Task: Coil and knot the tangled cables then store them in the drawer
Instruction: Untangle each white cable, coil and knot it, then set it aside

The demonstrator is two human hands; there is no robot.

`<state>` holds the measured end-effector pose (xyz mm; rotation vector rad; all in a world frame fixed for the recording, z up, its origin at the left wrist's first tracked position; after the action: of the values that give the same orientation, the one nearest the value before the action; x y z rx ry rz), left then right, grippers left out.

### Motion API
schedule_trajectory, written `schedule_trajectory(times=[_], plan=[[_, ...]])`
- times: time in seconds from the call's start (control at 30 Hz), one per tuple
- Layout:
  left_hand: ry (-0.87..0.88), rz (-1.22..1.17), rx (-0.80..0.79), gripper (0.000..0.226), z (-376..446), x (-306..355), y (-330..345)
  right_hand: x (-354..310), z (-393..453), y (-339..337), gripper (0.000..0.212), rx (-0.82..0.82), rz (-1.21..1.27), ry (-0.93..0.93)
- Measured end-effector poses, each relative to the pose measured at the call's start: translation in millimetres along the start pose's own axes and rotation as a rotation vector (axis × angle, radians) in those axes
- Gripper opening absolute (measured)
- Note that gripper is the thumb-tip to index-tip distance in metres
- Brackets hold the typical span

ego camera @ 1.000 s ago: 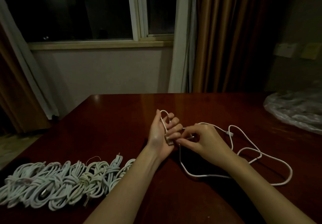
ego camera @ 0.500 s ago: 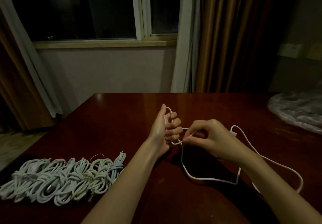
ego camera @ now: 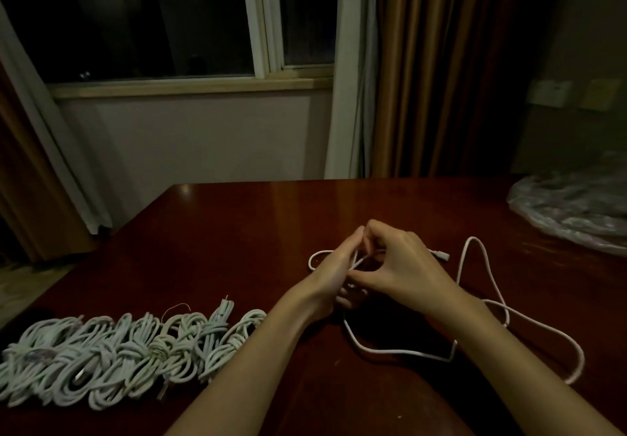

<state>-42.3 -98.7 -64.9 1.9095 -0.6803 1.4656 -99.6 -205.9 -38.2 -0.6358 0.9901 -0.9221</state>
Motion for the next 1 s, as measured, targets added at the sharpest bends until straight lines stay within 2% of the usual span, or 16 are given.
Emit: schedule_trajectory(times=[0.1, 0.2, 0.33, 0.43, 0.5, 0.6, 0.67, 0.77, 0.9, 1.0], plan=[[-0.038, -0.118, -0.054, 0.054, -1, -1, -2, 13, 3, -6, 0.017, -0.084, 0.224, 0.073], [-0.04, -0.221, -0.118, 0.053, 1, -1, -4, 20, 5, -16, 0.011, -0.034, 0.385, 0.097], [-0.04, -0.173, -0.188, 0.058, -2, 0, 2, 15, 5, -22, 0.007, 0.048, 0.425, 0.045], [-0.03, -0.168, -0.249, 0.052, -3, 0, 8, 17, 7, -16, 0.007, 0.113, 0.413, 0.093], [-0.009, -0.151, -0.234, 0.046, -3, 1, 8, 19, 7, -14, 0.008, 0.115, 0.46, 0.153], [0.081, -0.103, -0.207, 0.044, -2, 2, 4, 23, 4, -13, 0.01, 0.031, 0.624, 0.269], [0.13, -0.058, -0.179, 0.045, -1, 1, 4, 26, 3, -15, 0.013, 0.02, 0.623, 0.305], [0.166, -0.01, -0.144, 0.05, 1, 0, 6, 24, 4, -16, 0.015, 0.023, 0.592, 0.307], [0.165, -0.017, -0.146, 0.057, 2, -1, 7, 22, 3, -12, 0.015, 0.031, 0.689, 0.309], [0.225, -0.008, -0.076, 0.058, 4, 0, 9, 22, 5, -7, 0.013, 0.098, 0.675, 0.294]])
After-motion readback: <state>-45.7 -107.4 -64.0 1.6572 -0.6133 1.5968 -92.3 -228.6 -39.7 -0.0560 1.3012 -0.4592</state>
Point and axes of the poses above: each hand's wrist, its own z-axis towards the middle knuckle, its own y-axis out of the palm, x = y × z, the point moved 2 cm from there along z, towards the middle knuckle, and after that the axes turned 9 degrees about -z, right-handed, at the moved point
